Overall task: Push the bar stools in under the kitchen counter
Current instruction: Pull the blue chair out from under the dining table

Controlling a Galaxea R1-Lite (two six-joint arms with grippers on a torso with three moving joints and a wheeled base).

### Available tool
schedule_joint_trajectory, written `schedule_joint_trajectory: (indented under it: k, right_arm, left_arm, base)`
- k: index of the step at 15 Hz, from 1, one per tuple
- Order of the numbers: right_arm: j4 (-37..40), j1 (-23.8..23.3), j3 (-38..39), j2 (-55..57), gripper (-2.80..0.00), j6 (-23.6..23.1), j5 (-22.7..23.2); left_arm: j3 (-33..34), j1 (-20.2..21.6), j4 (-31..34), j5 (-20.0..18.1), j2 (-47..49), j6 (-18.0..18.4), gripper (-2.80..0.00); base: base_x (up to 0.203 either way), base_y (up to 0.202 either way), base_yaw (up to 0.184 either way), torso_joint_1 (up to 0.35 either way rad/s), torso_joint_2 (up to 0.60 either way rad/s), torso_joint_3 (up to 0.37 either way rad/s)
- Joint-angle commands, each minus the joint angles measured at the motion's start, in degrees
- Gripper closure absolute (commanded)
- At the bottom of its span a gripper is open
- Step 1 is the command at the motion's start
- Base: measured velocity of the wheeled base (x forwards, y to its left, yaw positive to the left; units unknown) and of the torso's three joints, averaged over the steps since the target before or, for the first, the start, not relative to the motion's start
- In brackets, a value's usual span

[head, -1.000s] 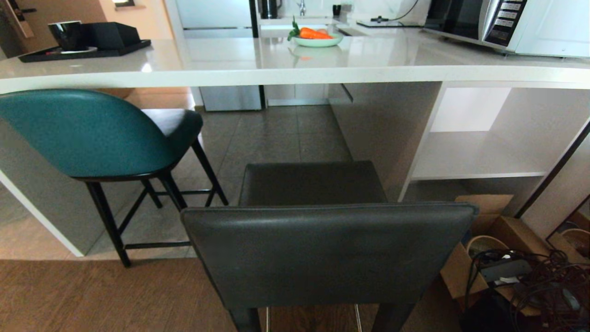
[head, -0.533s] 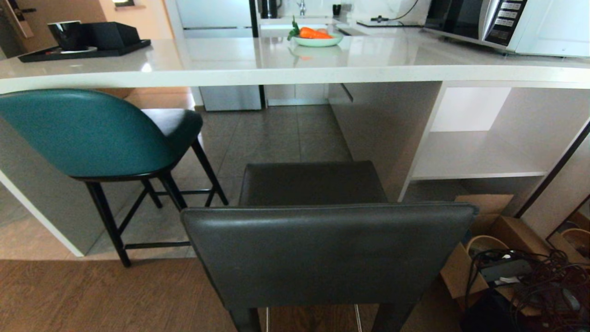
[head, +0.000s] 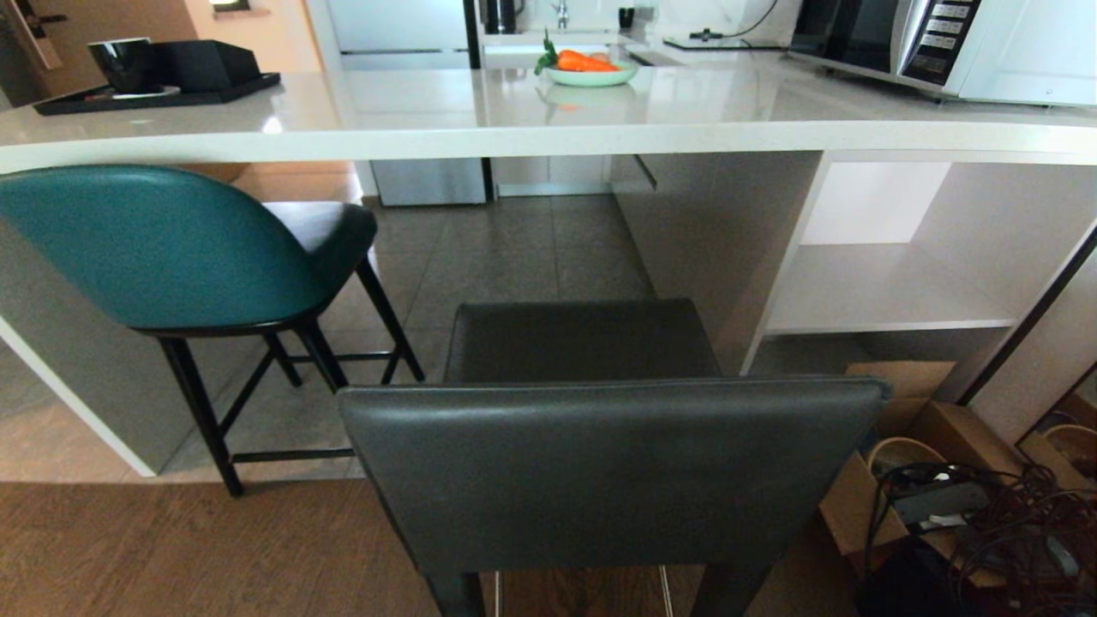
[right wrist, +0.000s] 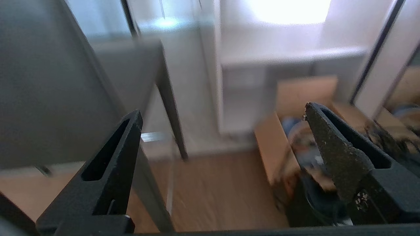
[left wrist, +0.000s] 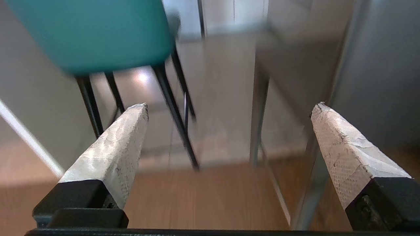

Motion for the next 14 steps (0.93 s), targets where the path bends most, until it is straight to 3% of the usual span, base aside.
schedule_joint_trajectory:
  k: [1, 3, 14]
  right_arm:
    - [-3.19, 0.04, 4.91, 0.00, -2.80, -0.97, 0.44]
    - [-3.58, 0.08, 6.08, 0.00, -2.80, -1.68, 1.77]
    - [-2.37, 0.11, 6.02, 0.00, -2.80, -0.33, 1.97]
  left_arm:
    - [5.25, -0.02, -3.19, 0.30, 0.07, 0.03, -2.80]
    - [6.72, -0.08, -10.85, 1.55, 0.04, -0.01, -2.80]
    - [6.72, -0.21, -7.49, 2.01, 0.15, 0.21, -2.80]
  base:
    - [0.000, 0.000, 0.000, 0.000, 0.00, 0.000]
    - [0.000, 0.000, 0.000, 0.000, 0.00, 0.000]
    - [0.000, 0.000, 0.000, 0.000, 0.00, 0.000]
